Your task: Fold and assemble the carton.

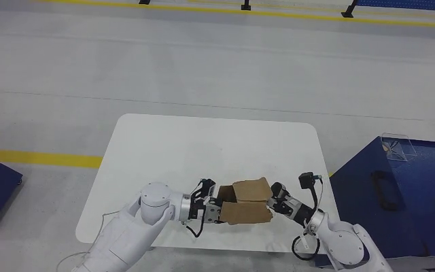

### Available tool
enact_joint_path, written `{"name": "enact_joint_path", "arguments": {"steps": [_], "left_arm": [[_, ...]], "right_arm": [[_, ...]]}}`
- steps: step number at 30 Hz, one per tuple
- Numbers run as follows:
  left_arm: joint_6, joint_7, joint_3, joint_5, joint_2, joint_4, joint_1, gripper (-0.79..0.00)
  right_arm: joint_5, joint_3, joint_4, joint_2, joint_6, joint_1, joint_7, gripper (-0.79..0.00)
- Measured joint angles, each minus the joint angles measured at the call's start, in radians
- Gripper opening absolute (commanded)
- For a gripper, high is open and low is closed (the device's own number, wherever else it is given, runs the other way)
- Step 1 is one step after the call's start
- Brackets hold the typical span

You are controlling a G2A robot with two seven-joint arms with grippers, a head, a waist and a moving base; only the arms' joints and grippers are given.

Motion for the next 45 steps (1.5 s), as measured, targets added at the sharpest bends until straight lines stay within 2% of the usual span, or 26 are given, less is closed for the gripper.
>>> {"name": "enact_joint_path", "arguments": {"steps": [11, 16, 20, 25, 29, 32, 37, 45], "left_arm": [[-0.024, 0.003, -0.006, -0.008, 0.000, 0.003, 0.003, -0.785], [-0.067, 0.126, -0.030, 0.037, 0.004, -0.037, 0.034, -0.785], [-0.094, 0.189, -0.053, 0.053, 0.009, -0.065, 0.065, -0.785], [-0.095, 0.217, -0.053, 0.072, 0.010, -0.091, 0.083, -0.785], [-0.100, 0.226, -0.052, 0.080, 0.010, -0.106, 0.090, -0.785], [-0.105, 0.232, -0.049, 0.097, 0.010, -0.111, 0.089, -0.785], [-0.116, 0.248, -0.034, 0.131, 0.007, -0.117, 0.094, -0.785], [-0.106, 0.222, -0.014, 0.111, -0.002, -0.096, 0.073, -0.785]], "right_arm": [[0.110, 0.097, 0.021, 0.011, -0.021, -0.010, 0.031, 0.000], [0.148, 0.163, 0.010, 0.020, -0.080, -0.043, 0.071, 0.000], [0.122, 0.192, 0.008, 0.027, -0.107, -0.065, 0.108, 0.000], [0.064, 0.155, 0.007, 0.024, -0.081, -0.053, 0.100, 0.000], [-0.034, 0.102, 0.011, 0.016, -0.032, -0.027, 0.034, 0.000], [-0.024, 0.080, 0.025, 0.010, -0.004, -0.011, -0.011, 0.000], [0.024, 0.080, 0.035, 0.012, 0.002, 0.012, 0.034, 0.000], [0.002, 0.017, 0.045, 0.008, 0.039, 0.069, 0.101, 0.000]]}}
